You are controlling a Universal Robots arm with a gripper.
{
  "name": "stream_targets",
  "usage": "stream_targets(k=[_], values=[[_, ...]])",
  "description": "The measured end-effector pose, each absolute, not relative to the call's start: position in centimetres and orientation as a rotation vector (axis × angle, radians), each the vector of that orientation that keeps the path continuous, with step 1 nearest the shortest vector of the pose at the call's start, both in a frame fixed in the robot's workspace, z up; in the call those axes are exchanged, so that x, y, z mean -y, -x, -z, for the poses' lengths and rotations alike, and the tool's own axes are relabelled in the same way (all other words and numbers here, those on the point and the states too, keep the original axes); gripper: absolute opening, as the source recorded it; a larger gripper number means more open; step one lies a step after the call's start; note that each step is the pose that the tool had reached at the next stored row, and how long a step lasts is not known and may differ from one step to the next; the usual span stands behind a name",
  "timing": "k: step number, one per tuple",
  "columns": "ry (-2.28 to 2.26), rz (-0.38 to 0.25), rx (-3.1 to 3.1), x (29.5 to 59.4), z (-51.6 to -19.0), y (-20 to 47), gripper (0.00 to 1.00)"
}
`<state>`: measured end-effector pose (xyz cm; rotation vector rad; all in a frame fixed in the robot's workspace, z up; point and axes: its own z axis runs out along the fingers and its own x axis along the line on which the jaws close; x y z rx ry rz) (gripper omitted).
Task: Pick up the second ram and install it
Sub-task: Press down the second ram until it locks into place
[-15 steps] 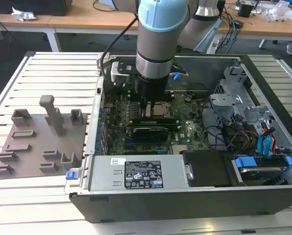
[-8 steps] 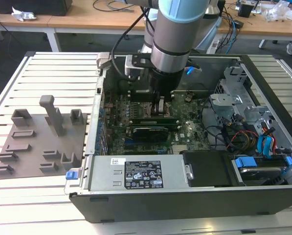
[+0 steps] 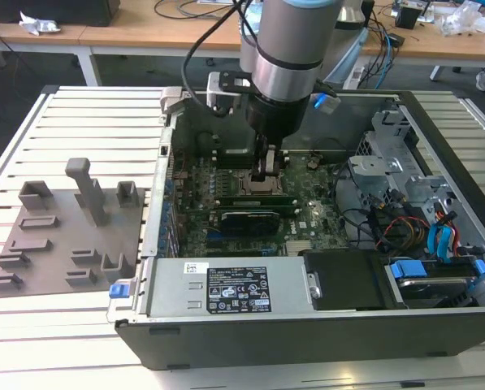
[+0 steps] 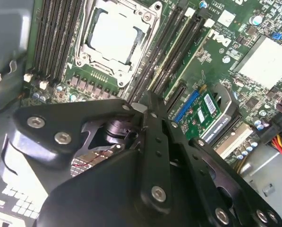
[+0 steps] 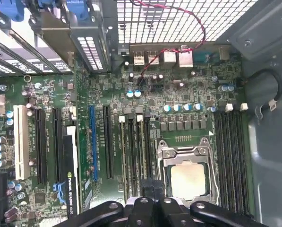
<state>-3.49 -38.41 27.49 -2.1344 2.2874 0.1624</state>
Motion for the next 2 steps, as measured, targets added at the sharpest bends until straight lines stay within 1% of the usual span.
stream_targets(k=[2], values=[[2.134,-0.162,-2.287,38.41,-27.50,3.49,0.11]])
